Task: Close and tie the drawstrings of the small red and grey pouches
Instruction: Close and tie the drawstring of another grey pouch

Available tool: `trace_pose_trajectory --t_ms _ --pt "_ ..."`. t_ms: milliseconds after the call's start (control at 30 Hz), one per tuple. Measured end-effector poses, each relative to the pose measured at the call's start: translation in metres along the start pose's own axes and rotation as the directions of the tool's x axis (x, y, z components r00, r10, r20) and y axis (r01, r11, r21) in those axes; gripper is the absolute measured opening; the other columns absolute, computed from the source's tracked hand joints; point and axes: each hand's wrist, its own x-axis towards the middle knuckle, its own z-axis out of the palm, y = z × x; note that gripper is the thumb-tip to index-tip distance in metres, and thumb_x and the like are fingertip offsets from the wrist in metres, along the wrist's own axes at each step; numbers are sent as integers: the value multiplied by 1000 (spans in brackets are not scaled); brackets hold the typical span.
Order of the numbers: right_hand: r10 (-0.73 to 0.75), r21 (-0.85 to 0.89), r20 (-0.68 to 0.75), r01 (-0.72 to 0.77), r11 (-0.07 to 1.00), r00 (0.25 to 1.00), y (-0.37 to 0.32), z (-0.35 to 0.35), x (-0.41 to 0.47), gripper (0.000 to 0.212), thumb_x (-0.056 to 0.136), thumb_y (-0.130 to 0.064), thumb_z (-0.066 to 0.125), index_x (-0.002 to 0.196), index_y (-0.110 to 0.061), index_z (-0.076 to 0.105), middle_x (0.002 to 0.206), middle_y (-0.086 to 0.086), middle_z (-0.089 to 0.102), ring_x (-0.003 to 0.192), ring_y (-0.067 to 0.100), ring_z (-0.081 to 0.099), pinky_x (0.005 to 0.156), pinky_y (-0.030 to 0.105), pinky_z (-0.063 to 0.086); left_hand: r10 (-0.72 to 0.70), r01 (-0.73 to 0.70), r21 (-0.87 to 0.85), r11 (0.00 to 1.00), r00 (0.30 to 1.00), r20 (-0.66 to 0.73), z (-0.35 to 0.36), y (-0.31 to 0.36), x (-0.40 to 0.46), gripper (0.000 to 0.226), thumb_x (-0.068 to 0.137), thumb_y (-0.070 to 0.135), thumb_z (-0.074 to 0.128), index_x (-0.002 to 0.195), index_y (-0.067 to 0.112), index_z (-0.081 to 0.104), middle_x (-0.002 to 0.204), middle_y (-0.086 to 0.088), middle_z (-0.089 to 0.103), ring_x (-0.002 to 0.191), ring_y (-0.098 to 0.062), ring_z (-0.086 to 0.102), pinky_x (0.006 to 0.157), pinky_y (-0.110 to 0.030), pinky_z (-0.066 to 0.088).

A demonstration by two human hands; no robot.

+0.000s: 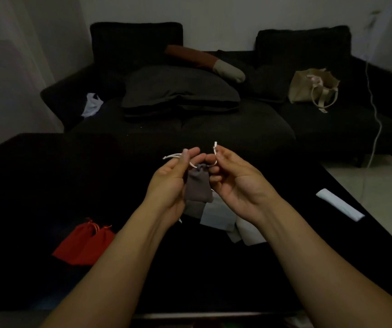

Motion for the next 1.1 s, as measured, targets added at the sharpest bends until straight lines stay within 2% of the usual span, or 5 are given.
trace_pose_trajectory --t_ms 233,533,733,900,1100 --pt "-32 -222 -32 24 975 999 2 -4 1 16 97 -11 57 107 -11 70 85 0 73 65 6 56 57 17 42 179 -171 426 889 984 22 -8 4 1 34 100 33 50 90 12 74 65 5 64 60 -4 60 57 -15 49" --pt "-307 -621 -27 225 751 951 0 -6 1 16 96 -13 60 94 -21 75 91 -11 74 88 9 67 79 32 51 9 -98 449 888 981 195 -18 9 6 38 103 30 42 109 7 72 62 5 51 61 -9 49 61 -19 44" --pt "-289 -616 241 376 692 927 -9 2 -7 18 96 5 52 107 11 66 122 4 66 93 12 72 72 24 58 -94 -22 476 879 971 218 -14 9 2 28 103 24 39 94 5 58 57 2 46 62 -15 49 69 -32 42" --pt "-222 -634 260 339 695 940 -13 -5 -5 14 94 3 58 101 1 70 92 12 75 77 18 73 65 24 59 -179 100 278 955 945 275 -6 12 -7 22 83 18 37 91 3 50 64 -6 36 57 -15 41 66 -33 39" --pt "-223 -693 296 370 619 929 -14 -15 -2 15 90 1 63 102 1 72 114 10 73 104 19 71 88 35 57 -147 -134 694 707 933 330 -6 12 -9 22 88 23 61 77 19 79 94 -29 66 74 -19 58 76 -35 44"
